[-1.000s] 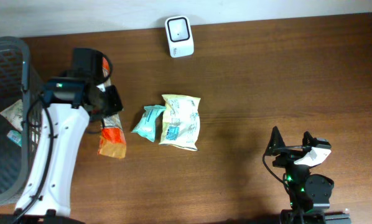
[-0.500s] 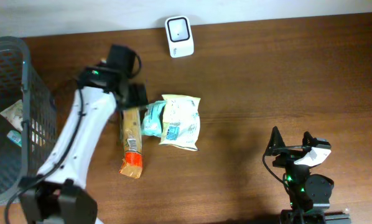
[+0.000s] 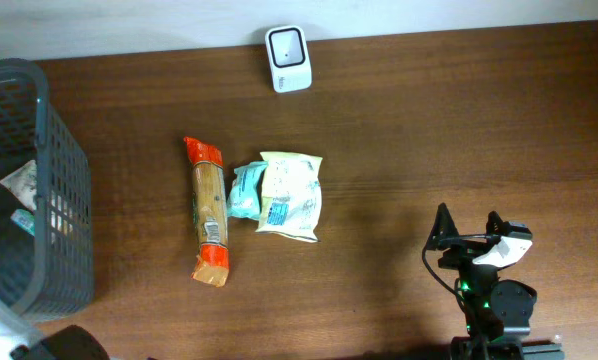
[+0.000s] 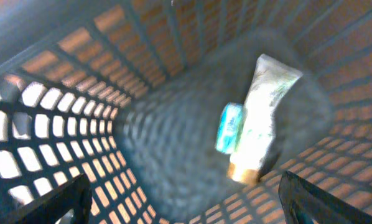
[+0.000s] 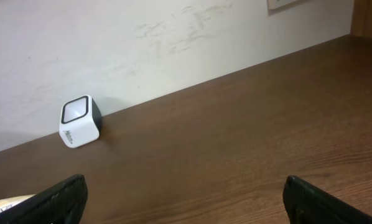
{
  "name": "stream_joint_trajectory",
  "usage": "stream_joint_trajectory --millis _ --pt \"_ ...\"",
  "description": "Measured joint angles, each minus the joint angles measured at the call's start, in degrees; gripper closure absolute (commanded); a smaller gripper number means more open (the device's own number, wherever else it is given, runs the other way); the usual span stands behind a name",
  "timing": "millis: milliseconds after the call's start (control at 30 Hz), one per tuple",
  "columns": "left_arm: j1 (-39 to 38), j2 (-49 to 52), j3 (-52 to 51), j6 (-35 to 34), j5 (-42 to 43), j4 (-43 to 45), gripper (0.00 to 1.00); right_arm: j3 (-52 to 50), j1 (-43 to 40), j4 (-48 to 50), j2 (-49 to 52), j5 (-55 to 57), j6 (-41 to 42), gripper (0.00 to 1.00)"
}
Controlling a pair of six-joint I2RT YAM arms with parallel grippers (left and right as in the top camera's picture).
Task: Scan the item barcode
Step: 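Grasp the orange-capped noodle package, place it left of the tissues, then grasp the small teal box from the basket, place it right of bag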
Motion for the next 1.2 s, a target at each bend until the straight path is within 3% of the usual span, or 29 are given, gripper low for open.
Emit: stream_joint_trajectory --millis 167,267,367,600,733,767,800,833,900,1033,1200 --pt "2.5 0.1 -16.1 -0.6 1.0 11.4 0.24 0.0 0.0 0.0 0.0 0.0 0.0 0.02" --pt "4.0 0.2 -21.0 -0.6 1.6 15.5 0.28 0.0 0.0 0.0 0.0 0.0 0.0 0.01" --pt "4.8 0.2 -25.6 2.4 5.9 22.3 0.39 0.0 0.0 0.0 0.0 0.0 0.0 0.02" --pt "4.8 7.1 -30.4 7.4 14.7 33.9 0.37 0.0 0.0 0.0 0.0 0.0 0.0 0.02" --pt "4.8 13.3 -30.5 8.5 16.0 35.8 0.38 0.0 0.0 0.0 0.0 0.0 0.0 0.01" --pt "4.8 14.5 -30.5 8.5 16.1 36.2 0.43 0.0 0.0 0.0 0.0 0.0 0.0 0.01" --pt "4.8 16.7 -30.5 8.5 16.3 36.2 0.55 0.0 0.0 0.0 0.0 0.0 0.0 0.02" --pt "4.8 18.4 -30.5 8.6 16.6 36.4 0.79 0.0 0.0 0.0 0.0 0.0 0.0 0.01" --pt "4.8 19.6 -30.5 8.8 16.5 36.1 1.00 0.0 0.0 0.0 0.0 0.0 0.0 0.02" --pt "4.9 19.6 -29.8 9.5 16.2 33.9 1.00 0.0 0.0 0.0 0.0 0.0 0.0 0.02" --pt "4.9 14.5 -20.9 9.5 17.3 22.9 1.00 0.0 0.0 0.0 0.0 0.0 0.0 0.02"
